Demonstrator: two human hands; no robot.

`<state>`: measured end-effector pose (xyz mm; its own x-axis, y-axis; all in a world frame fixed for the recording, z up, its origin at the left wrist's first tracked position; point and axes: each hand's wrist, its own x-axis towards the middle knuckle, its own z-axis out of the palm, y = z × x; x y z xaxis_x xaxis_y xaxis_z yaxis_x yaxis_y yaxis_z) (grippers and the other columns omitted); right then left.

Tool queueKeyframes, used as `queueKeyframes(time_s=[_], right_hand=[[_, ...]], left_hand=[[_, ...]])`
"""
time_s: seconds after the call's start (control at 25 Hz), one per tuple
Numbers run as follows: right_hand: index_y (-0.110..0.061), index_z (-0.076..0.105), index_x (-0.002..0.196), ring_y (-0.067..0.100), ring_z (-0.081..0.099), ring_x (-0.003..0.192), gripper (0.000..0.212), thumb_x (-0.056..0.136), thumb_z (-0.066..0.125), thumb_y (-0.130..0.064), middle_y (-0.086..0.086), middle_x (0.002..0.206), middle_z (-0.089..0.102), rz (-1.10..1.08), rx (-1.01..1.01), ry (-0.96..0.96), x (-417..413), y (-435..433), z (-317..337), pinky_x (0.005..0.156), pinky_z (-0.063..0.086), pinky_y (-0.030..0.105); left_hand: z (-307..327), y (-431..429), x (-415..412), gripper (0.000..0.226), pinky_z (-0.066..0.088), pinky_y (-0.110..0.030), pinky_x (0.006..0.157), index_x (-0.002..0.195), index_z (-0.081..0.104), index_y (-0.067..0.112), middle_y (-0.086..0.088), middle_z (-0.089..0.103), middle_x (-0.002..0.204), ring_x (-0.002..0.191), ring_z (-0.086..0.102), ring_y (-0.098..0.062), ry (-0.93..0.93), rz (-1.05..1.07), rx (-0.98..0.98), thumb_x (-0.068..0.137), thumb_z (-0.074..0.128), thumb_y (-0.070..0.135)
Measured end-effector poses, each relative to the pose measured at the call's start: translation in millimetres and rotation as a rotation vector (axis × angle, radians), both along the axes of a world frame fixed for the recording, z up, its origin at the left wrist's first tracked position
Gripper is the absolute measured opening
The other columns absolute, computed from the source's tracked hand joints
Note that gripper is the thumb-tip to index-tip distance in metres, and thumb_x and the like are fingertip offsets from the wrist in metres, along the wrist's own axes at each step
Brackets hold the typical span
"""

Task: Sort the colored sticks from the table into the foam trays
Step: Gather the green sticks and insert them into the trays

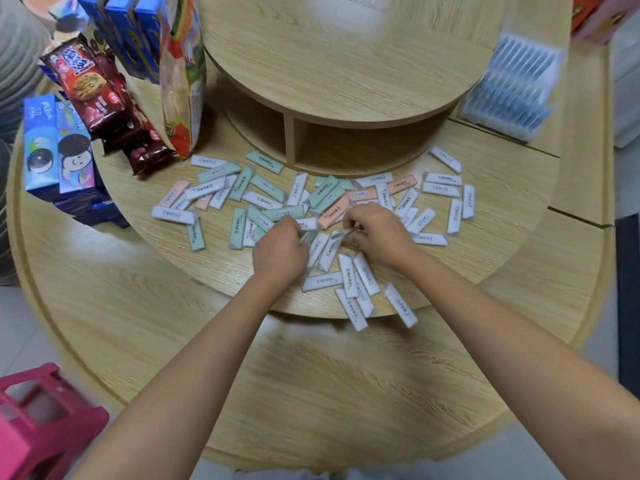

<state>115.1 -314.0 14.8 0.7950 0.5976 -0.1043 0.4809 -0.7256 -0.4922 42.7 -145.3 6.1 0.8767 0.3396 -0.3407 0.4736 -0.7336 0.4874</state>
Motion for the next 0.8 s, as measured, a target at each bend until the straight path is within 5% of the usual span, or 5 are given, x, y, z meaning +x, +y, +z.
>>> queueKeyframes(time_s=[0.32,0.6,0.8], right_hand=[[-0.017,0.051,0.089,0.016,0.048,0.085,0.011,0.088,0.061,-0.016,-0.004,0.089,0.053,-0.077,0.048,0.152,-0.8,-1.6,10.4,0.073,0.041,0.031],[-0.011,0.058,0.093,0.013,0.053,0.079,0.015,0.083,0.069,-0.014,0.003,0.089,0.058,-0.111,0.266,0.375,-19.1,39.9,26.9,0.069,0.044,0.019],[-0.008,0.061,0.09,0.009,0.052,0.069,0.019,0.077,0.075,-0.008,0.002,0.079,0.057,-0.12,0.425,0.553,-59.6,82.1,23.0,0.069,0.048,0.022]], left_hand=[[18.2,23.3,-30.7,0.005,0.038,-0.029,0.066,0.094,0.056,0.02,0.001,0.058,0.096,0.084,0.056,-0.019,-0.118,0.005,-0.181,0.09,0.056,0.022],[12.0,43.8,-60.2,0.036,0.045,-0.019,0.065,0.125,0.048,0.02,0.001,0.059,0.086,0.076,0.059,-0.01,-0.174,0.459,-1.022,0.094,0.044,0.0],[14.9,44.1,-67.1,0.021,0.046,-0.026,0.062,0.107,0.054,0.01,-0.003,0.061,0.079,0.068,0.062,-0.015,-0.225,0.67,-1.476,0.089,0.051,0.021]])
